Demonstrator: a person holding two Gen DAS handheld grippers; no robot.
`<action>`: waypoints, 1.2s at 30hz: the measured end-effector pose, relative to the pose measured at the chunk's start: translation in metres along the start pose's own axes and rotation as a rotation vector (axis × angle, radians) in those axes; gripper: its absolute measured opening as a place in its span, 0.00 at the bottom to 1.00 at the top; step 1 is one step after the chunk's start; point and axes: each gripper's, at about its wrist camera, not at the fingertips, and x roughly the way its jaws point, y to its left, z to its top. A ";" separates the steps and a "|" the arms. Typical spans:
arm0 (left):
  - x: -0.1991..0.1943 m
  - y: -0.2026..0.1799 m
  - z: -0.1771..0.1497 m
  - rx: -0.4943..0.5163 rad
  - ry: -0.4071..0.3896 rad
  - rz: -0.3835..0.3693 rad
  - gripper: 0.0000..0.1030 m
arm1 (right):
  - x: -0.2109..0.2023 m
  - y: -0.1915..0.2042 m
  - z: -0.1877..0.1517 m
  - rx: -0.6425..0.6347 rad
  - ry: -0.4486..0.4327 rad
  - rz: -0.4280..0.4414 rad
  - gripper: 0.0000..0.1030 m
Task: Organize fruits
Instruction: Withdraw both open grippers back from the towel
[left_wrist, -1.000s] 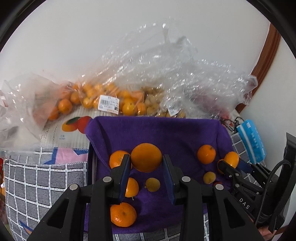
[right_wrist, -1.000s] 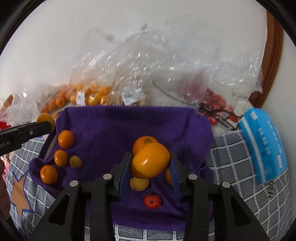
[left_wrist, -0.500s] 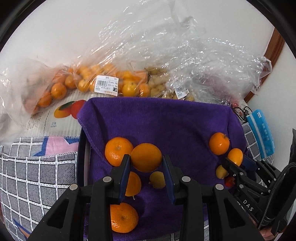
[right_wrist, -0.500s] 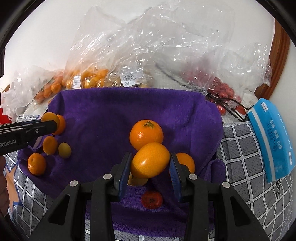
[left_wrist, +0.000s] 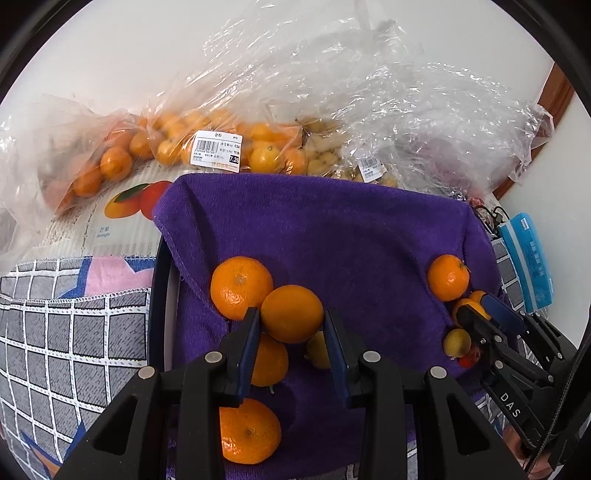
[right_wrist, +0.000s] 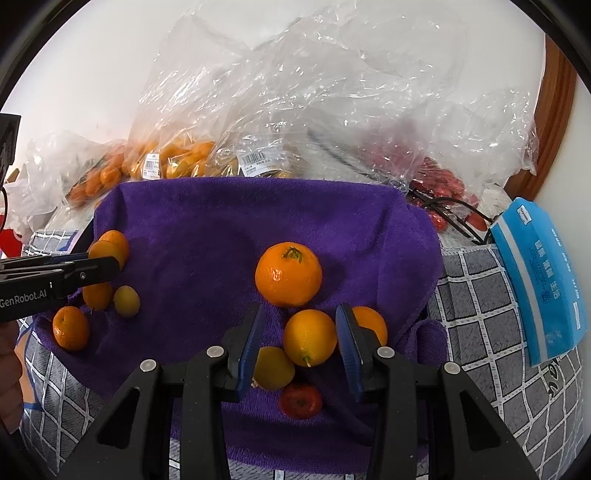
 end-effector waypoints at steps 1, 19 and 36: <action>-0.002 0.000 -0.001 0.000 -0.003 -0.001 0.32 | -0.002 0.000 0.000 0.002 0.000 -0.002 0.40; -0.125 -0.025 -0.046 0.050 -0.177 0.035 0.56 | -0.128 0.000 -0.016 0.078 -0.139 -0.017 0.78; -0.211 -0.042 -0.141 0.040 -0.329 0.051 0.85 | -0.220 0.008 -0.082 0.100 -0.219 -0.030 0.92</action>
